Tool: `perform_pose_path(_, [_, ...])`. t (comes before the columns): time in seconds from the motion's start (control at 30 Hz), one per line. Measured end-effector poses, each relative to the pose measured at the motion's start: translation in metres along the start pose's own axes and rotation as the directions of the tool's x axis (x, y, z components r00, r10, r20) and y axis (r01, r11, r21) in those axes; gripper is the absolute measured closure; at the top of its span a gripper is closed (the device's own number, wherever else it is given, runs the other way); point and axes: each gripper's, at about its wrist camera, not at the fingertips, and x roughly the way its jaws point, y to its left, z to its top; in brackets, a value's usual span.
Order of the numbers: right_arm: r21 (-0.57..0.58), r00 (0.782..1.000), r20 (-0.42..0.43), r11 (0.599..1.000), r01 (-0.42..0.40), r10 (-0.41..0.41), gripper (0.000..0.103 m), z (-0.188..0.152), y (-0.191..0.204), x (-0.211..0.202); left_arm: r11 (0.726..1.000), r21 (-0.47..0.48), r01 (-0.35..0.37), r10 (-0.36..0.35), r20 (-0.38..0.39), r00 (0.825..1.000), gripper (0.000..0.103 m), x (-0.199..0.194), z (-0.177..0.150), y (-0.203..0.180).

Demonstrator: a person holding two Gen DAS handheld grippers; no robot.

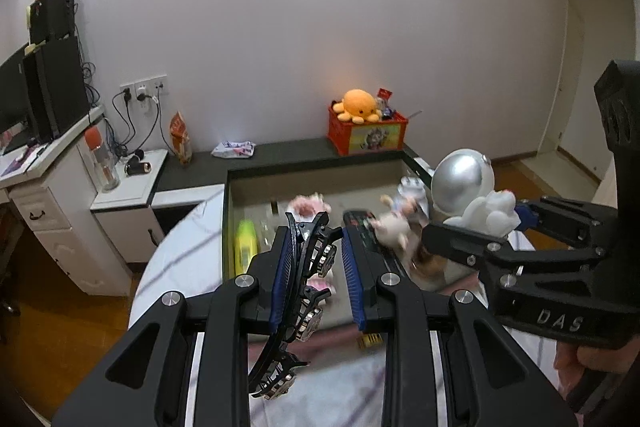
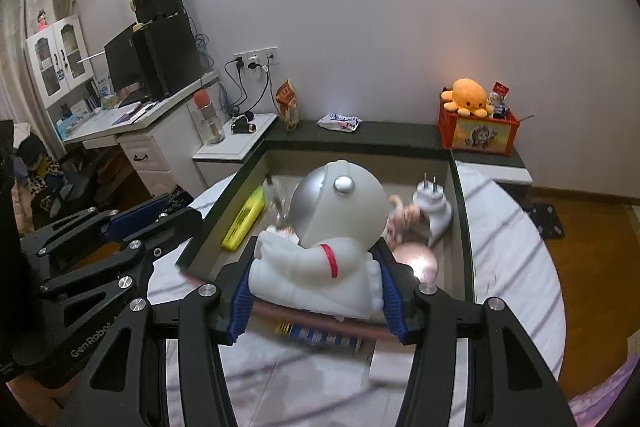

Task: Organize rigid objects
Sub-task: 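Carry the clip into the box with left tool while right tool places the astronaut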

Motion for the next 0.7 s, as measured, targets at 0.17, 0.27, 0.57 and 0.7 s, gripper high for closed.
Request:
perform_pose_path(0.17, [-0.008, 1.0, -0.021, 1.0, 0.007, -0.007, 0.049, 0.015, -0.008, 0.028, 0.999, -0.034, -0.017, 0.017, -0.005, 1.0, 0.077, 0.03, 0.012, 0.019])
perform_pose_path(0.27, [-0.016, 0.999, -0.046, 1.0, 0.011, -0.011, 0.049, 0.02, -0.012, 0.048, 0.998, -0.051, -0.027, 0.026, -0.02, 0.999, 0.077, 0.052, 0.016, 0.026])
perform_pose_path(0.57, [-0.071, 0.988, -0.146, 0.997, 0.032, -0.042, 0.048, 0.021, -0.022, 0.105, 0.998, -0.058, -0.033, 0.026, -0.118, 0.993, 0.077, 0.118, 0.015, 0.036])
perform_pose_path(0.7, [-0.093, 0.983, -0.169, 0.994, 0.052, -0.068, 0.048, 0.02, -0.023, 0.119, 0.997, -0.055, -0.054, 0.044, -0.161, 0.986, 0.068, 0.135, 0.01, 0.031])
